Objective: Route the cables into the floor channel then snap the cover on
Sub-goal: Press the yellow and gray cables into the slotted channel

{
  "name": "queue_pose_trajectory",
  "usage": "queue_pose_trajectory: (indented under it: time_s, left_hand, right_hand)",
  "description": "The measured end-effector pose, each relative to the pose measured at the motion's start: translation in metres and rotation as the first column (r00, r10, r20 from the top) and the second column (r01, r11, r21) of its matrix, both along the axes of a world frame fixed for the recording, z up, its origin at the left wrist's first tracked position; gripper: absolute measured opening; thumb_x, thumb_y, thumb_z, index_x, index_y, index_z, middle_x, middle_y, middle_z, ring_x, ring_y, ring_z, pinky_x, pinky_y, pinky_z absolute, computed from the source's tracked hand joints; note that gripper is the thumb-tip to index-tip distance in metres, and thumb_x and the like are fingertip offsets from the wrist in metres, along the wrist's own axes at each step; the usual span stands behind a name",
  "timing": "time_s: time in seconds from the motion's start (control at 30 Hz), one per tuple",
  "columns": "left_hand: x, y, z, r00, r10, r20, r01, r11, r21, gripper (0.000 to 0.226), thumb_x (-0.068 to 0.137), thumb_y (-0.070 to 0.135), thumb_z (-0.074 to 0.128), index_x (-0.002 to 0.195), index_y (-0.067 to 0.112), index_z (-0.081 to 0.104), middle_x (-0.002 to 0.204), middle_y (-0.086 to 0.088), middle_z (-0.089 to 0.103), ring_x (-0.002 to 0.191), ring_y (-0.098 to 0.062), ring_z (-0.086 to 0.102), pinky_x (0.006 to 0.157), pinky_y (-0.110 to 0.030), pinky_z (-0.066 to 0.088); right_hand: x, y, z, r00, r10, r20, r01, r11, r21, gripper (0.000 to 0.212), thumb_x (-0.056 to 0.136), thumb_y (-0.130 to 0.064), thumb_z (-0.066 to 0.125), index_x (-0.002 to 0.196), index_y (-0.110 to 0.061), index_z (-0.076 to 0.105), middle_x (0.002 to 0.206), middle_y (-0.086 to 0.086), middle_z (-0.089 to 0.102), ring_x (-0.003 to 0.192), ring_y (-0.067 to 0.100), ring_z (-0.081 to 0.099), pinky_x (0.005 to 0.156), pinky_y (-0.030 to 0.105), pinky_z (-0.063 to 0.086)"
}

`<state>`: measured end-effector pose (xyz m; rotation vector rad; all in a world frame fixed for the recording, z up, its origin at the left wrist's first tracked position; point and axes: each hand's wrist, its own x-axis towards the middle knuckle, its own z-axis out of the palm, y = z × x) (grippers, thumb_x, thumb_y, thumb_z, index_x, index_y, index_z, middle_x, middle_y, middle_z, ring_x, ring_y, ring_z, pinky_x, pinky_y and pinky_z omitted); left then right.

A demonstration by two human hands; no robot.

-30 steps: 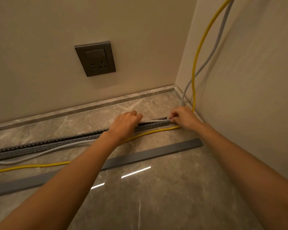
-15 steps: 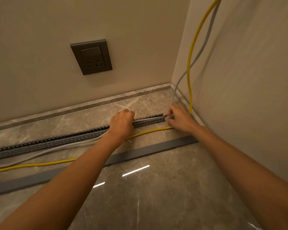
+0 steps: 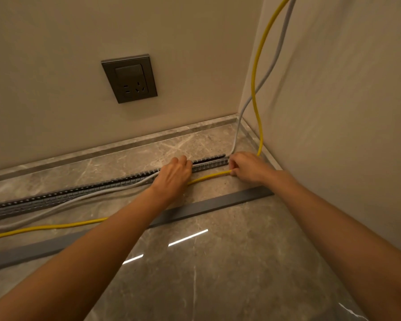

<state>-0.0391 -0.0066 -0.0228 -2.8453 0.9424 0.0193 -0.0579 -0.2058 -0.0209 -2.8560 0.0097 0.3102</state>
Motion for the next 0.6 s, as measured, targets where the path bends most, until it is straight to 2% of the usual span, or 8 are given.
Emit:
queue_pose_trajectory:
  time_s: [0.13, 0.23, 0.3, 0.37, 0.47, 0.6]
  left_hand:
    - [-0.001, -0.003, 0.000, 0.996, 0.038, -0.079, -0.040, 0.999, -0.021, 0.030, 0.098, 0.012, 0.040, 0.124, 0.000, 0.049, 0.125, -0.017, 0.052, 0.111, -0.030, 0.053, 0.090, -0.036, 0.047]
    - [0.008, -0.003, 0.005, 0.987, 0.039, -0.159, -0.054, 0.995, -0.088, 0.038, 0.100, 0.031, 0.039, 0.119, 0.001, 0.053, 0.120, -0.018, 0.058, 0.105, -0.032, 0.058, 0.088, -0.038, 0.048]
    - [0.010, 0.000, 0.003, 0.983, 0.001, -0.183, -0.016, 0.997, -0.081, 0.042, 0.097, 0.036, 0.044, 0.122, 0.003, 0.050, 0.121, -0.016, 0.056, 0.104, -0.031, 0.058, 0.087, -0.037, 0.048]
    - [0.010, 0.005, -0.001, 0.985, -0.028, -0.170, 0.017, 0.998, -0.064, 0.037, 0.097, 0.027, 0.048, 0.127, 0.005, 0.046, 0.123, -0.015, 0.053, 0.104, -0.030, 0.058, 0.087, -0.037, 0.049]
    - [0.012, 0.011, -0.008, 0.990, -0.066, -0.123, 0.057, 0.995, -0.082, 0.034, 0.096, 0.008, 0.048, 0.129, 0.004, 0.043, 0.123, -0.015, 0.051, 0.100, -0.031, 0.060, 0.084, -0.037, 0.051]
    - [0.014, 0.014, -0.006, 0.992, -0.068, -0.102, 0.058, 0.994, -0.092, 0.032, 0.097, 0.004, 0.044, 0.129, 0.005, 0.044, 0.123, -0.016, 0.052, 0.102, -0.032, 0.059, 0.084, -0.038, 0.050]
  right_hand:
    - [0.002, 0.003, -0.002, 0.993, -0.007, 0.120, 0.008, 1.000, -0.014, 0.011, 0.090, -0.012, 0.054, 0.098, -0.005, 0.059, 0.110, 0.017, 0.065, 0.104, 0.032, 0.056, 0.084, 0.037, 0.043]
    - [0.004, 0.004, -0.005, 0.982, -0.068, 0.175, 0.062, 0.997, 0.042, 0.011, 0.091, -0.012, 0.054, 0.098, -0.004, 0.059, 0.106, 0.018, 0.066, 0.101, 0.034, 0.056, 0.080, 0.036, 0.042]
    - [0.006, 0.005, -0.006, 0.975, -0.107, 0.195, 0.092, 0.992, 0.085, 0.010, 0.091, -0.011, 0.056, 0.096, -0.003, 0.060, 0.104, 0.019, 0.066, 0.099, 0.034, 0.057, 0.075, 0.033, 0.040]
    - [0.008, 0.006, -0.008, 0.971, -0.140, 0.193, 0.118, 0.986, 0.120, 0.010, 0.090, -0.011, 0.058, 0.095, -0.003, 0.061, 0.103, 0.019, 0.067, 0.097, 0.033, 0.058, 0.075, 0.033, 0.042]
    - [0.012, 0.005, -0.011, 0.962, -0.185, 0.201, 0.155, 0.975, 0.157, 0.009, 0.089, -0.010, 0.058, 0.093, -0.003, 0.063, 0.099, 0.020, 0.068, 0.095, 0.034, 0.061, 0.079, 0.039, 0.048]
    - [0.019, 0.000, -0.008, 0.934, -0.269, 0.236, 0.219, 0.951, 0.217, 0.013, 0.089, -0.005, 0.054, 0.088, -0.002, 0.067, 0.099, 0.022, 0.070, 0.094, 0.035, 0.063, 0.081, 0.042, 0.053]
